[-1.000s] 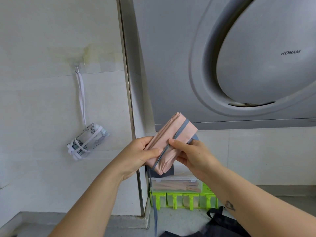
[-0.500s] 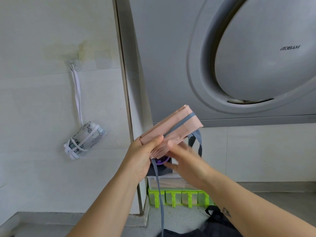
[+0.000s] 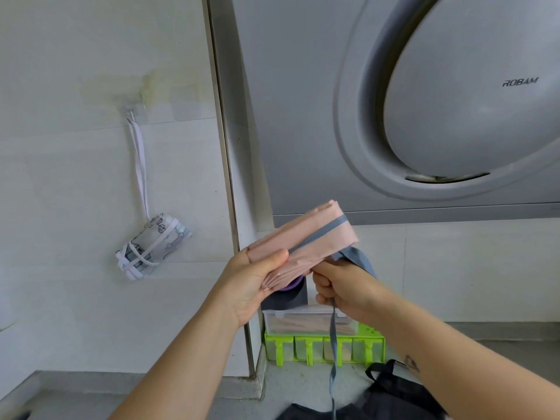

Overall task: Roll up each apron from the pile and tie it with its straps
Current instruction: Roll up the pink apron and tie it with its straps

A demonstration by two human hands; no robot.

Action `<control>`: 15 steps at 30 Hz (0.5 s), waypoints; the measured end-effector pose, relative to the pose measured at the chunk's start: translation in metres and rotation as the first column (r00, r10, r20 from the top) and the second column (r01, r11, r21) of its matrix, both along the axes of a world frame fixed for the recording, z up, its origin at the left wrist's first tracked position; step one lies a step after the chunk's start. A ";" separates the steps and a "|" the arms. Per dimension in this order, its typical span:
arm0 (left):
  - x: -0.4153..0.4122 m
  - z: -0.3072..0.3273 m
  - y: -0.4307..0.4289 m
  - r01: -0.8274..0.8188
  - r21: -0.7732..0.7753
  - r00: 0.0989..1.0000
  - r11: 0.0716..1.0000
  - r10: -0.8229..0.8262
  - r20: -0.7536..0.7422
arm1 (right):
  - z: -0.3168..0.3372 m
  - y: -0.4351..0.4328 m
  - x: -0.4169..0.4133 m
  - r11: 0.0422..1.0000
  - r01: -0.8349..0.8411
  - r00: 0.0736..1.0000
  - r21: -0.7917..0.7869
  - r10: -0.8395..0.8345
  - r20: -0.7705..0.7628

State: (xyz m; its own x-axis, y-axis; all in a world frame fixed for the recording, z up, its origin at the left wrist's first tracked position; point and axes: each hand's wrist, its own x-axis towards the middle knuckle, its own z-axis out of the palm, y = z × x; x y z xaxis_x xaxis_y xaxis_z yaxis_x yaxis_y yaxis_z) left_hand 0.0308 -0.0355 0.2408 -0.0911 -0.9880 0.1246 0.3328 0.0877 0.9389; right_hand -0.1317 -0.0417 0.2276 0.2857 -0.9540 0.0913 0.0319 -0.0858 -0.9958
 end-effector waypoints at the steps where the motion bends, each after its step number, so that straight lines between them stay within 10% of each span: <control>1: 0.002 -0.002 -0.002 -0.050 -0.010 0.998 0.999 0.051 0.030 | -0.001 0.003 -0.002 0.999 -0.026 1.000 0.036 0.025 0.018; 7: 0.007 -0.008 -0.011 -0.304 -0.332 0.806 0.893 0.427 0.411 | 0.015 0.013 -0.016 0.941 -0.197 0.924 0.274 0.084 0.373; 15: 0.000 0.002 0.000 0.030 -0.441 0.644 0.897 0.320 0.695 | 0.059 0.012 -0.033 0.953 0.037 0.951 -0.302 -0.126 -0.282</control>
State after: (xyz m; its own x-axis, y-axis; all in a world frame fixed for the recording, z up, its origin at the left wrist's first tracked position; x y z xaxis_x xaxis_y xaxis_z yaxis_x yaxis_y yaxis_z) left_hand 0.0305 -0.0350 0.2431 -0.1839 -0.8773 0.4434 -0.5002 0.4718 0.7261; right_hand -0.1643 -0.0298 0.2868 0.2645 -0.9196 0.2904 -0.2783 -0.3611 -0.8900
